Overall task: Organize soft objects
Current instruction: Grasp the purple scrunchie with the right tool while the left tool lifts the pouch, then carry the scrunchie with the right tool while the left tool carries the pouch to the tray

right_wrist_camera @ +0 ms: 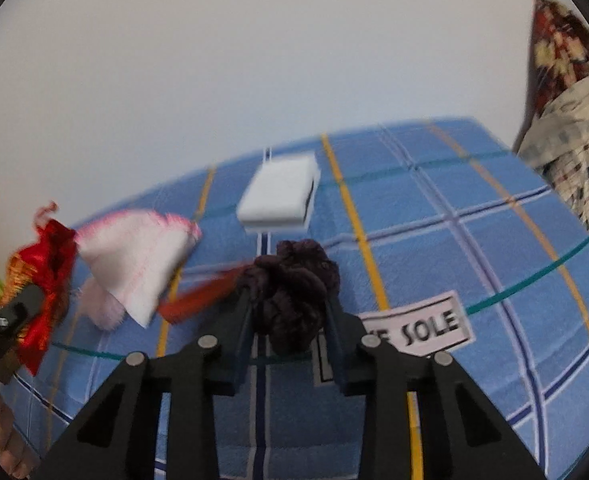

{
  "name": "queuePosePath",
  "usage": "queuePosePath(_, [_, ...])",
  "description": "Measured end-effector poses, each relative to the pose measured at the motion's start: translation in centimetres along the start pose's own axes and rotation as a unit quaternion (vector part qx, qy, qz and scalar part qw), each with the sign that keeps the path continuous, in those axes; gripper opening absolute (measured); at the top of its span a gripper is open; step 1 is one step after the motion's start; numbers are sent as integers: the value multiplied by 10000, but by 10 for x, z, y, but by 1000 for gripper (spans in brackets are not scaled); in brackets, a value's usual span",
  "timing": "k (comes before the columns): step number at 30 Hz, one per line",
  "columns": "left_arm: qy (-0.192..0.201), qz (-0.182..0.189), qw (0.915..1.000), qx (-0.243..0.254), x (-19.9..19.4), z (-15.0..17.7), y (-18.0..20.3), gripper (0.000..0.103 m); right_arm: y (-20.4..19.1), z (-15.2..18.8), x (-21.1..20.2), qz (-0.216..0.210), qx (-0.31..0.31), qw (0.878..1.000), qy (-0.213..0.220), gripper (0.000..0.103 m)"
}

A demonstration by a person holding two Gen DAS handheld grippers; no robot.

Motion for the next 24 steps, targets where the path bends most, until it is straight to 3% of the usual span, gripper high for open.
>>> queuePosePath(5, [176,-102,9996,176,-9,-6,-4,30,-11,-10,-30,300,-300,9958,816,33])
queuePosePath(10, [363,-244,9986,303,-21,-13,-17,30,-36,-15,-44,375,-604,9903,1192,33])
queuePosePath(24, [827,-585,9949,-7,-69,-40,-87,30,-145,-15,-30,-182,-1255,9823,1376,33])
Point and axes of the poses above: each gripper's, at about its wrist camera, not at the fingertips, and x roughly the way its jaws point, y to its right, z to its underside, the point moved 8 cm from there along x, roughly the way its jaws point, and after that the axes turned 4 degrees about y, right-handed, at the moved point
